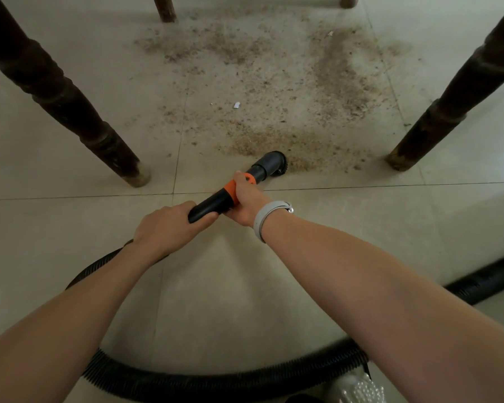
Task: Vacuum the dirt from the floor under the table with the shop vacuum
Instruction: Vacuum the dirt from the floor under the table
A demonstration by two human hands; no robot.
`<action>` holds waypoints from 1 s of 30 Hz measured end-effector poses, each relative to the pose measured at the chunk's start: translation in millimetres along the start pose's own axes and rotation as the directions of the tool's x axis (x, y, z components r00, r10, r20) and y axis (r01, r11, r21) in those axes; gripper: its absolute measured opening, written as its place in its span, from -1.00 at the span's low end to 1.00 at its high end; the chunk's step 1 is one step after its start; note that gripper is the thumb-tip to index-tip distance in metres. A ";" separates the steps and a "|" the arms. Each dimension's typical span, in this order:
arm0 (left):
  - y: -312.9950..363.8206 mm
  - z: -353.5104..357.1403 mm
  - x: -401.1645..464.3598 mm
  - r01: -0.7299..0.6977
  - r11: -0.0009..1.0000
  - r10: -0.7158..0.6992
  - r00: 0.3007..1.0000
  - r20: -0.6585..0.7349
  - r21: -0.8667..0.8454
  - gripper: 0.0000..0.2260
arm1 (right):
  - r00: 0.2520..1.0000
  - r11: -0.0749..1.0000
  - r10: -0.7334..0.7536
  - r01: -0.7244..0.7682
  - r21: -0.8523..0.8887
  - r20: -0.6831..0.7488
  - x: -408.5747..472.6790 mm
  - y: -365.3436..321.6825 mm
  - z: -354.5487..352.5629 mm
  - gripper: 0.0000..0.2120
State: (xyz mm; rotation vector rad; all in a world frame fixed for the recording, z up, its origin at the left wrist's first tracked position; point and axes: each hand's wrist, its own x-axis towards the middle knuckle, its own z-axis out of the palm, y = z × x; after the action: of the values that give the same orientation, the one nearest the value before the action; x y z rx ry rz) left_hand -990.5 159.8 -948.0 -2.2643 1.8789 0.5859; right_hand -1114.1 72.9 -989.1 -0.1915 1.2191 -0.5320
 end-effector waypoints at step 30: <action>32.4 3.5 15.3 -0.097 0.995 0.097 0.995 0.002 0.008 -0.66 | 0.998 0.992 -0.009 0.017 0.125 -0.060 -6.3 -13.4 -31.0 -0.68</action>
State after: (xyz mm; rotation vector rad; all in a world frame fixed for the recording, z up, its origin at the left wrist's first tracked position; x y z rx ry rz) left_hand -1020.4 140.2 -952.7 -2.1763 1.9963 0.5920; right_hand -1148.3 68.7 -989.0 -0.0771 1.2382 -0.6275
